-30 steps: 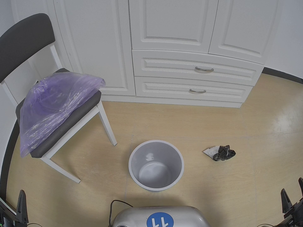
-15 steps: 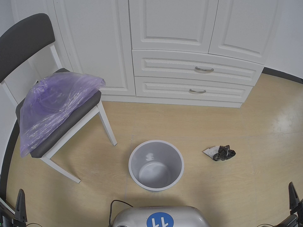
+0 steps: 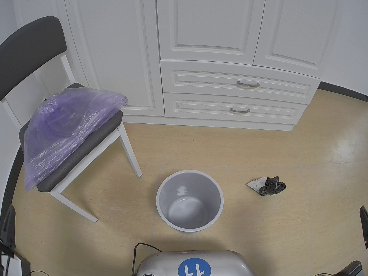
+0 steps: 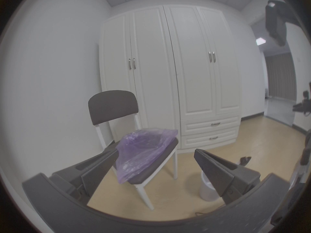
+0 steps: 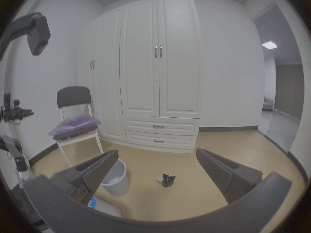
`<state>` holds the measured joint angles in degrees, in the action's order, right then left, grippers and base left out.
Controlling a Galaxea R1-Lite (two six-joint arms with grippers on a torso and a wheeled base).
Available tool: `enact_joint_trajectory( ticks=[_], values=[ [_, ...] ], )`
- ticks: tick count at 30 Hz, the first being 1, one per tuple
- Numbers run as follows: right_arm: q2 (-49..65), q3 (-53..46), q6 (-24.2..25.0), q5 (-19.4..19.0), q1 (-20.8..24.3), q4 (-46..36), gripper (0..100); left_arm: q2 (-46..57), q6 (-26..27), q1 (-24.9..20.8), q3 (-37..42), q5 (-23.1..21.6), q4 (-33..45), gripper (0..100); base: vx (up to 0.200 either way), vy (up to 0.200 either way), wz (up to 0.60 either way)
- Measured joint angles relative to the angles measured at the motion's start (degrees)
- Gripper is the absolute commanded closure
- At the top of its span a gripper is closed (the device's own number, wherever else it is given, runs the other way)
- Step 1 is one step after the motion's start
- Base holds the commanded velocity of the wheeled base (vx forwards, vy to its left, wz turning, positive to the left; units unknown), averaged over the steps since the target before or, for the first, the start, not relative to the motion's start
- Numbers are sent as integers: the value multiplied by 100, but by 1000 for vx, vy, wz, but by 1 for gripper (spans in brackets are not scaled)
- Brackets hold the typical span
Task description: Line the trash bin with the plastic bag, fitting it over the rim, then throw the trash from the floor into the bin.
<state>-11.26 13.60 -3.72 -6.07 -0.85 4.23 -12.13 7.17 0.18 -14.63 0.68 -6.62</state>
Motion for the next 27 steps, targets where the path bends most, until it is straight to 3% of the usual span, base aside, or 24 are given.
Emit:
enact_joint_trajectory(
  ticks=[6,11,18,23,27],
  values=[
    [-1342,803,-449,-52,-104,171,0,-1122,1092,34,-555,394,79,0,0,0,0],
    [-2304,1131,-363,-60,-126,868,0,-1920,2094,227,-869,558,107,0,0,0,0],
    [-3005,1206,11,-46,-101,1371,0,-2998,2987,1343,-1200,539,82,0,0,0,0],
    [-3228,1225,118,-22,-85,1484,0,-3753,3394,2170,-1331,0,-112,0,0,0,0],
    [-3360,1236,169,-17,-74,1517,0,-4244,3728,2872,-1331,-1018,-345,0,0,0,0]
  ],
)
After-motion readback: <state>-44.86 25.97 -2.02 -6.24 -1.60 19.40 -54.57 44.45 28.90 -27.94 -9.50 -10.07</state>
